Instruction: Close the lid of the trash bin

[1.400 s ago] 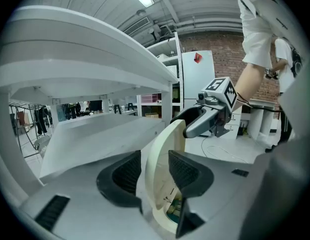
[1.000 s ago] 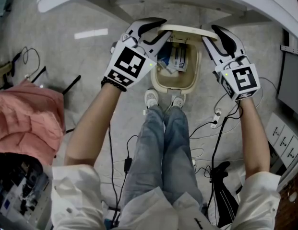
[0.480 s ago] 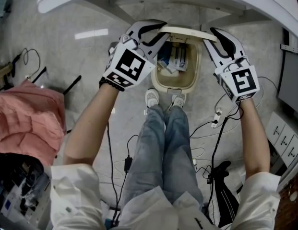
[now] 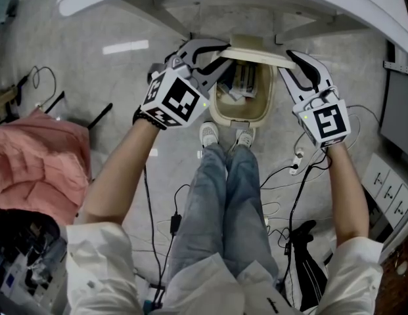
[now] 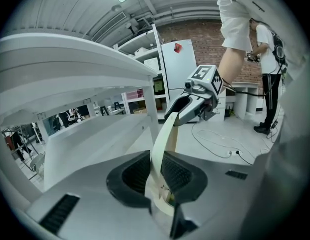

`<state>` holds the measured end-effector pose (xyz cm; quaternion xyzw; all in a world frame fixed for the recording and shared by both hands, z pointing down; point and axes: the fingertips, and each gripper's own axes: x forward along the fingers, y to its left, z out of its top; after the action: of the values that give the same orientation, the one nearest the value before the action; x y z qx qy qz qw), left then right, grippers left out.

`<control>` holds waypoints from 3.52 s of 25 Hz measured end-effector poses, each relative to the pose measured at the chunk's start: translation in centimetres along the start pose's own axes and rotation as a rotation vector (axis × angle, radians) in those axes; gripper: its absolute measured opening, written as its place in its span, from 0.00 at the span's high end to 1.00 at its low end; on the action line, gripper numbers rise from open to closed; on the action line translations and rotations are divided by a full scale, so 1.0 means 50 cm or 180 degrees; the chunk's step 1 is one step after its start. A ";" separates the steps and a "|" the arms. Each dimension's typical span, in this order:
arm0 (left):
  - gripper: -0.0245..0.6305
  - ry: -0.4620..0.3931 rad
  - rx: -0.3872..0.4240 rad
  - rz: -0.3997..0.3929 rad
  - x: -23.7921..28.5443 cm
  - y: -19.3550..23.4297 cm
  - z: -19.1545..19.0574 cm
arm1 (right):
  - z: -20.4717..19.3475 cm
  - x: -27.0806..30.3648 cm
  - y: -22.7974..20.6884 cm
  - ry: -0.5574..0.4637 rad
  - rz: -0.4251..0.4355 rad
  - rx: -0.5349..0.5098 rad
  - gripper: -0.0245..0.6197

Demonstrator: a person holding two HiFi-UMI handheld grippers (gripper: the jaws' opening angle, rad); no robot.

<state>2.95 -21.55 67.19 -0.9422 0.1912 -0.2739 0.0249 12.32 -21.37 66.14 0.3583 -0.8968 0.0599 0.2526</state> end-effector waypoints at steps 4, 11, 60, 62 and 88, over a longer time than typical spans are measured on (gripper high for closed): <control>0.85 0.0007 0.0031 -0.0020 -0.009 -0.019 -0.003 | -0.008 -0.010 0.021 0.0062 0.0045 -0.0092 0.78; 0.84 0.0049 0.0090 -0.0076 -0.019 -0.058 -0.018 | -0.031 -0.027 0.057 0.0145 0.0104 -0.0143 0.76; 0.75 0.0338 0.0656 -0.0204 -0.039 -0.241 -0.128 | -0.182 -0.069 0.216 0.0613 0.0102 -0.0729 0.68; 0.75 0.0351 0.0692 -0.0191 -0.038 -0.248 -0.132 | -0.188 -0.070 0.221 0.0617 0.0097 -0.0765 0.68; 0.65 0.0477 0.0555 -0.0447 -0.021 -0.345 -0.218 | -0.299 -0.065 0.288 0.0914 0.0203 -0.1031 0.59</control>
<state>2.37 -4.55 78.52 -0.9244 0.1016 -0.3602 0.0731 10.77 -4.47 78.51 0.2724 -0.8604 -0.0266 0.4300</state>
